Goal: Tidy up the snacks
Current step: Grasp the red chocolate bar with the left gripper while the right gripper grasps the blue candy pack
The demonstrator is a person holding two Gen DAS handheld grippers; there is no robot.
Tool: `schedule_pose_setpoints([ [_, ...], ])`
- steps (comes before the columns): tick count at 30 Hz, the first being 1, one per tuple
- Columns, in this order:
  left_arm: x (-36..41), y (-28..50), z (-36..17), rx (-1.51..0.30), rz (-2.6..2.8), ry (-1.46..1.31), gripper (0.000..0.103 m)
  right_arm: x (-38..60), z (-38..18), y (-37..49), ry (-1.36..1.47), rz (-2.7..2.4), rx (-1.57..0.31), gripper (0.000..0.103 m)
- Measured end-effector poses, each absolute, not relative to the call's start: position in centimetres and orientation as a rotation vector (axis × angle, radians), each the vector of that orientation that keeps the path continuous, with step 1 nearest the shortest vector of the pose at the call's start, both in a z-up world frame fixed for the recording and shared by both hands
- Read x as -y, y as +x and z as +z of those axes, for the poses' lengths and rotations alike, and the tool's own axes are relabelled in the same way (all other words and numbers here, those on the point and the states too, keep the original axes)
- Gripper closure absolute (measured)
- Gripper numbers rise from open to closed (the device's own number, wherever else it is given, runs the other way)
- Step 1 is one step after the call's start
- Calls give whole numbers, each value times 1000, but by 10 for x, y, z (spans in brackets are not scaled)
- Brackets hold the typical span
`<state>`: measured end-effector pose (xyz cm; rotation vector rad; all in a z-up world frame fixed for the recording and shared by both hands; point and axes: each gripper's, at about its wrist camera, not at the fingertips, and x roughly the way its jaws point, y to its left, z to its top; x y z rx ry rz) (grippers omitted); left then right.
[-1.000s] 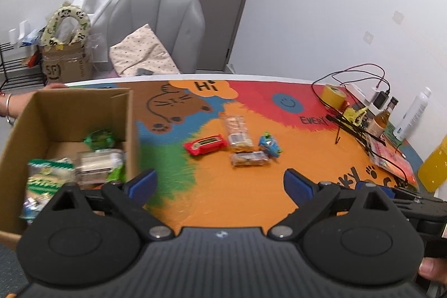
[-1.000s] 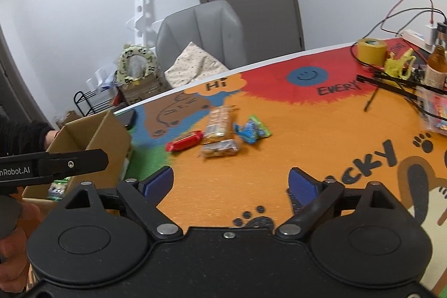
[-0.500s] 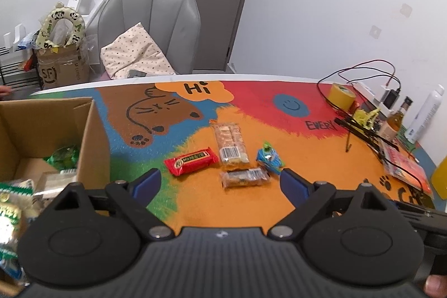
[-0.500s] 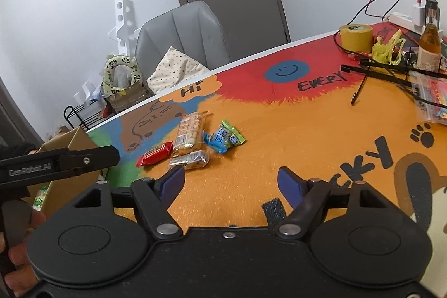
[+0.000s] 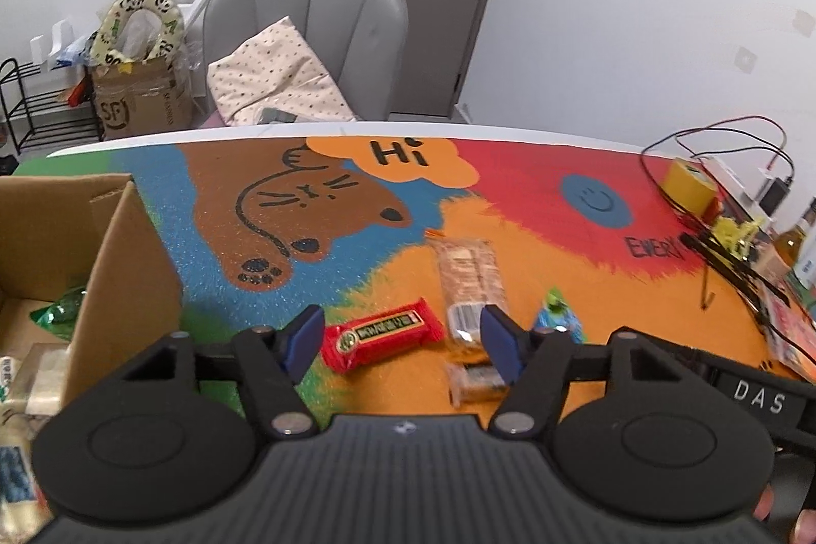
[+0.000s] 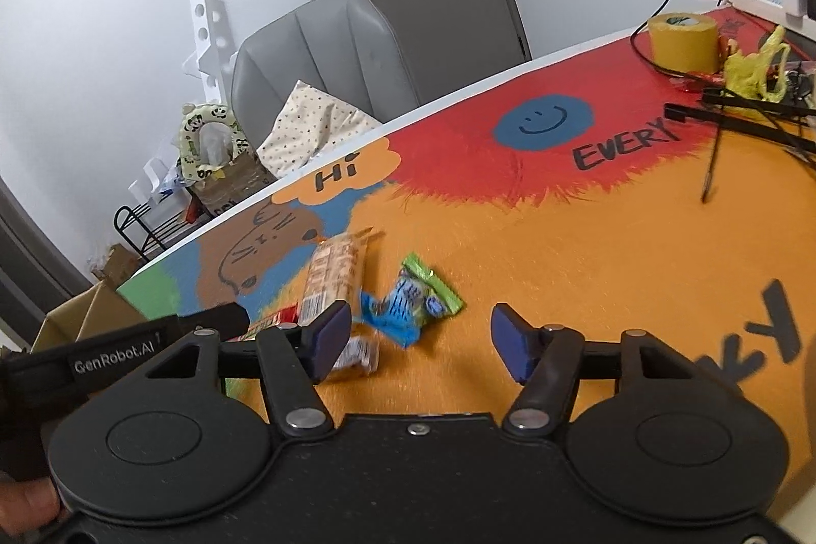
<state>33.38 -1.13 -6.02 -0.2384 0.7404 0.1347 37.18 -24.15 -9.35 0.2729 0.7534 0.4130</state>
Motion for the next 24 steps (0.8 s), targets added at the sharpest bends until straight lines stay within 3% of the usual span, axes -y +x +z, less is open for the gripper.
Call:
schedule_pose_setpoints([
  [16, 6, 369, -84, -785, 122, -276, 40, 221, -118, 410, 264, 384, -821, 46],
  [19, 9, 367, -90, -811, 105, -253, 40, 221, -118, 406, 247, 383, -818, 50],
  [24, 7, 359, -95, -821, 102, -256, 40, 221, -118, 403, 221, 388, -827, 72],
])
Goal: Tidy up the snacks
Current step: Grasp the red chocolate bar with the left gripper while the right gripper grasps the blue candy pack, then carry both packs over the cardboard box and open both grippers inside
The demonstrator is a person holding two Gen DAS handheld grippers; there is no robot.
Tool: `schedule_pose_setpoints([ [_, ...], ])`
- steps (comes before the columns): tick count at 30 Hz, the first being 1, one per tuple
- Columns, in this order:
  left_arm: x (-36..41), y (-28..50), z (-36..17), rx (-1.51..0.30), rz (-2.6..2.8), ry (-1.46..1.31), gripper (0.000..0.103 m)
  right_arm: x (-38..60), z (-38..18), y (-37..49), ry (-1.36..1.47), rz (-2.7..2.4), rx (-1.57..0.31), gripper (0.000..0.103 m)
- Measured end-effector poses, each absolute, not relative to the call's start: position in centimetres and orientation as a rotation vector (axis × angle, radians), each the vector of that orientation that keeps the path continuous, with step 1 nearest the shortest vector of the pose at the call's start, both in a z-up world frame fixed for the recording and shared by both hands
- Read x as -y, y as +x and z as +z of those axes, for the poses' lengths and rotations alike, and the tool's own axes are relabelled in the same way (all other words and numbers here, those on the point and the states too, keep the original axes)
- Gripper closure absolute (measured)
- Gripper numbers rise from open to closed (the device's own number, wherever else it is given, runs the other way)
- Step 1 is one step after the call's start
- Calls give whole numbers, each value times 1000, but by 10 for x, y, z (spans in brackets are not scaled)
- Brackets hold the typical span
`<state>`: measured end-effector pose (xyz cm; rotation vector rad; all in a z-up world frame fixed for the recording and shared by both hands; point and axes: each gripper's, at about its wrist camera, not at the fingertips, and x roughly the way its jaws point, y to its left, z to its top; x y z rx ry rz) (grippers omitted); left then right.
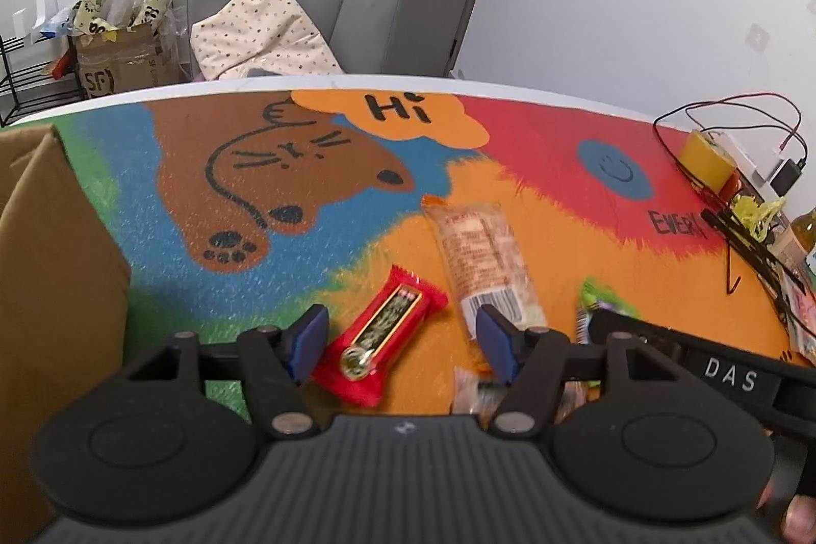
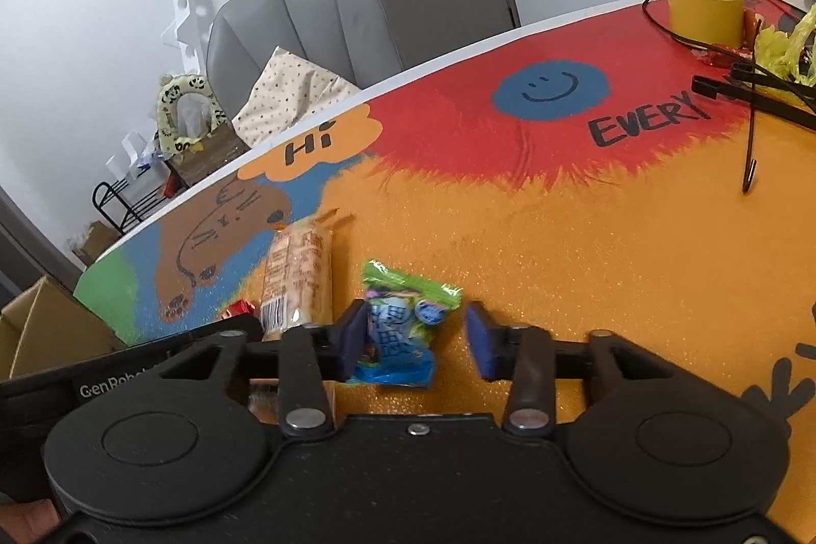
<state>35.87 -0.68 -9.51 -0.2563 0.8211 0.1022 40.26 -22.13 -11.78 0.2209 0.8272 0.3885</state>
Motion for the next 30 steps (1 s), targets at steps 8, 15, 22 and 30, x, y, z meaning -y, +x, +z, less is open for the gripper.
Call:
schedule_pose_setpoints([
  [8, 8, 351, -98, -808, 154, -200, 80, 215, -116, 391, 167, 429, -832, 77],
  [15, 7, 335, -92, -806, 112, -230, 85, 218, -108, 374, 188, 448, -809, 78],
  [22, 13, 311, -68, -766, 73, -255, 85, 221, -85, 356, 208, 460, -761, 79],
  [30, 13, 285, -37, -704, 48, -248, 85, 214, -62, 332, 213, 481, -721, 79],
])
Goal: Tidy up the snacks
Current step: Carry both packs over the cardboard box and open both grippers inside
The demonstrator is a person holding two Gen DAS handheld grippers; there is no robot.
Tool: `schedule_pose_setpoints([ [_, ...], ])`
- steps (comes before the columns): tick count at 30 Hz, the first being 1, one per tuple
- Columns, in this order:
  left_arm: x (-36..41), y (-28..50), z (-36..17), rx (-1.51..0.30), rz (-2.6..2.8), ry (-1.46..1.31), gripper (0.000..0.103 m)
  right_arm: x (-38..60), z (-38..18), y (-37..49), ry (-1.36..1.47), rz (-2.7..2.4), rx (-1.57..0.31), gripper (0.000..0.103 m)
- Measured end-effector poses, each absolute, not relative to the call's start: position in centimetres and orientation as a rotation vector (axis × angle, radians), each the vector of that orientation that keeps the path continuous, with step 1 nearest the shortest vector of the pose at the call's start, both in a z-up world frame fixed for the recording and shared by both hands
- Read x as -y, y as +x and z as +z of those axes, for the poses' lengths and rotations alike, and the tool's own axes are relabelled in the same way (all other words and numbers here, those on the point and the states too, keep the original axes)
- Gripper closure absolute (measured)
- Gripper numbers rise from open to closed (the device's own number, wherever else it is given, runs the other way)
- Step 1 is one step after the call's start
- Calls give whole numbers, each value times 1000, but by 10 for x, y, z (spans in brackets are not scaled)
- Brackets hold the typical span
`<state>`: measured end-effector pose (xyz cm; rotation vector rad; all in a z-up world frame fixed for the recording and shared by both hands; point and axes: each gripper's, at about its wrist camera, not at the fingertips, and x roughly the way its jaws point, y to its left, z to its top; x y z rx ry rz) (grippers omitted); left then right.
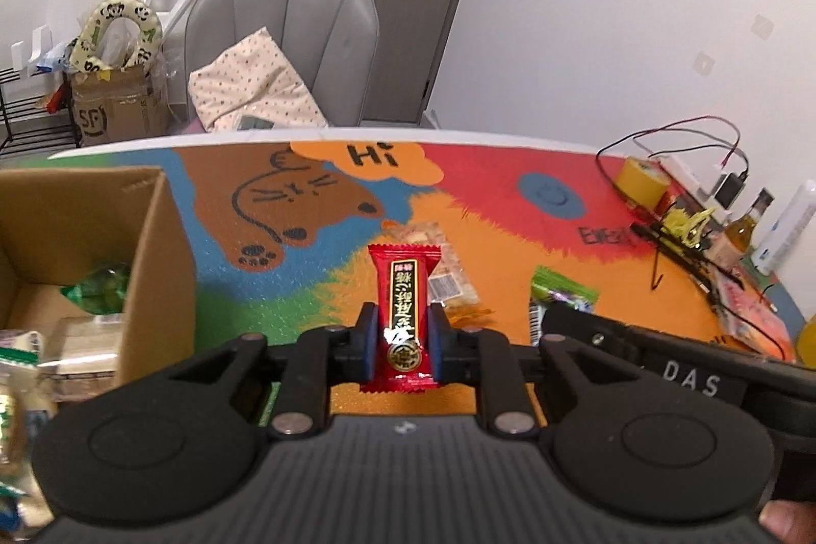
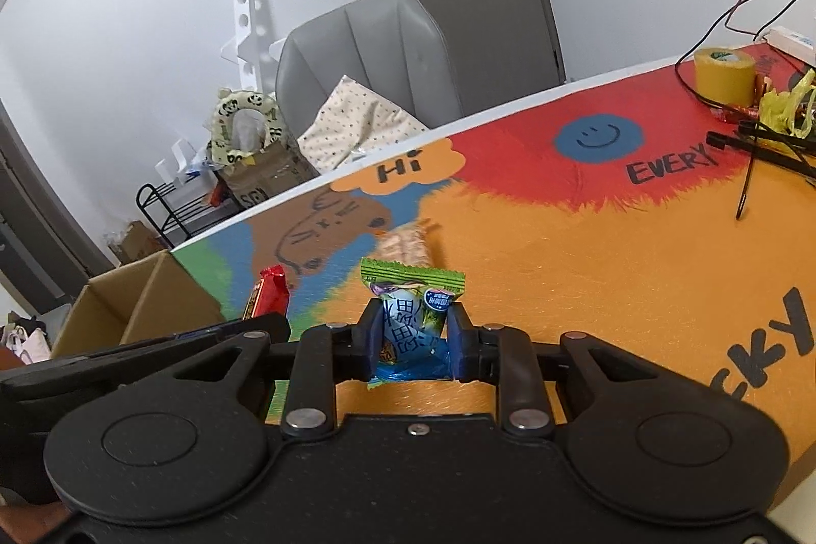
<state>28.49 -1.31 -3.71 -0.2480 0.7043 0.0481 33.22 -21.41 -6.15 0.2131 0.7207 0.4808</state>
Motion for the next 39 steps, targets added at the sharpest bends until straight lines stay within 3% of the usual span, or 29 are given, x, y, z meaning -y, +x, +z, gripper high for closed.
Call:
schedule_pose_setpoints([
  [25, -41, 217, 12, -606, 119, -256, 85, 172, -21, 280, 198, 557, -636, 79],
  [39, -94, 198, 15, -591, 216, -287, 85, 130, -9, 270, 161, 617, -622, 79],
])
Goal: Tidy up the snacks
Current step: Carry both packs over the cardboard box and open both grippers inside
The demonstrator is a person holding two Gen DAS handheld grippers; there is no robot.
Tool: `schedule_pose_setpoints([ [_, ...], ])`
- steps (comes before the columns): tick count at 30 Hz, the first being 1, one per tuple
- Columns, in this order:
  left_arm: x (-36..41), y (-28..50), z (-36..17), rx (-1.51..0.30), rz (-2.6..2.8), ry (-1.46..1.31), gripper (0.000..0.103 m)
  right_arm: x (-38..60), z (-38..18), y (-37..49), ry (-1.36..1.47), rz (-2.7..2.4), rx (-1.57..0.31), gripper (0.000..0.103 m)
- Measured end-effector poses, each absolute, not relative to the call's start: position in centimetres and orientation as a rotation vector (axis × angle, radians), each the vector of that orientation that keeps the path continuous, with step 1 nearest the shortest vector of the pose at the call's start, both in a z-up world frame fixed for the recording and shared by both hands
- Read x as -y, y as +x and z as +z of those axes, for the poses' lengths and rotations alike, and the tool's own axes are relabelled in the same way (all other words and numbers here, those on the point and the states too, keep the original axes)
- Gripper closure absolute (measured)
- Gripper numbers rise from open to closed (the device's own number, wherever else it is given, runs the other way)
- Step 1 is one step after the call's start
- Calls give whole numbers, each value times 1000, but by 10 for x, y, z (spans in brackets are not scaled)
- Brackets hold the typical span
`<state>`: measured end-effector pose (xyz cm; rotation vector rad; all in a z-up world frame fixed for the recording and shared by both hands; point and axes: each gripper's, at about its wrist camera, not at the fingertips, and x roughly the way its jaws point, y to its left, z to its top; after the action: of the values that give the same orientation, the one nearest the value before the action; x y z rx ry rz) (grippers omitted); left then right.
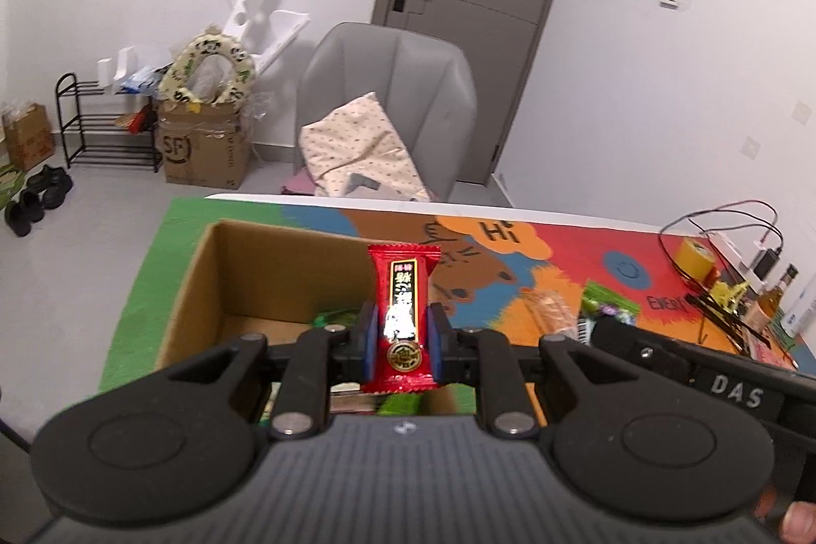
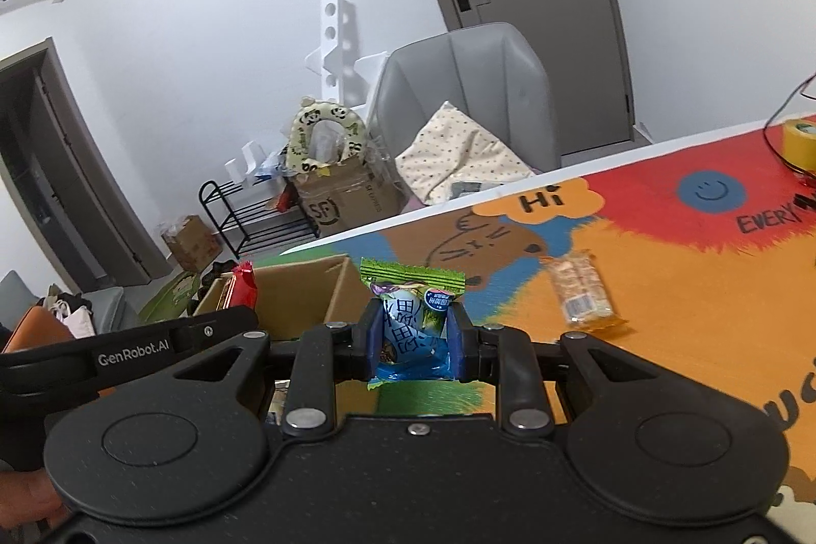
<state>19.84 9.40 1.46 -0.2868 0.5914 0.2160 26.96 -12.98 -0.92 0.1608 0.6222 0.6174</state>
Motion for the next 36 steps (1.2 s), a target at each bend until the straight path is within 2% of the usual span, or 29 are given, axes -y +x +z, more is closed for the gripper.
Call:
schedule_pose_setpoints([
  [14, -145, 201, 1, -611, 302, -334, 84, 83, -5, 271, 112, 669, -626, 79],
  [28, -170, 185, 0, -609, 326, -382, 78, 32, -9, 278, 74, 735, -658, 79],
  [31, -177, 179, 4, -600, 334, -390, 72, 21, -9, 278, 71, 753, -665, 79],
  [36, -187, 168, 11, -579, 348, -397, 53, 5, -7, 279, 80, 783, -669, 78],
])
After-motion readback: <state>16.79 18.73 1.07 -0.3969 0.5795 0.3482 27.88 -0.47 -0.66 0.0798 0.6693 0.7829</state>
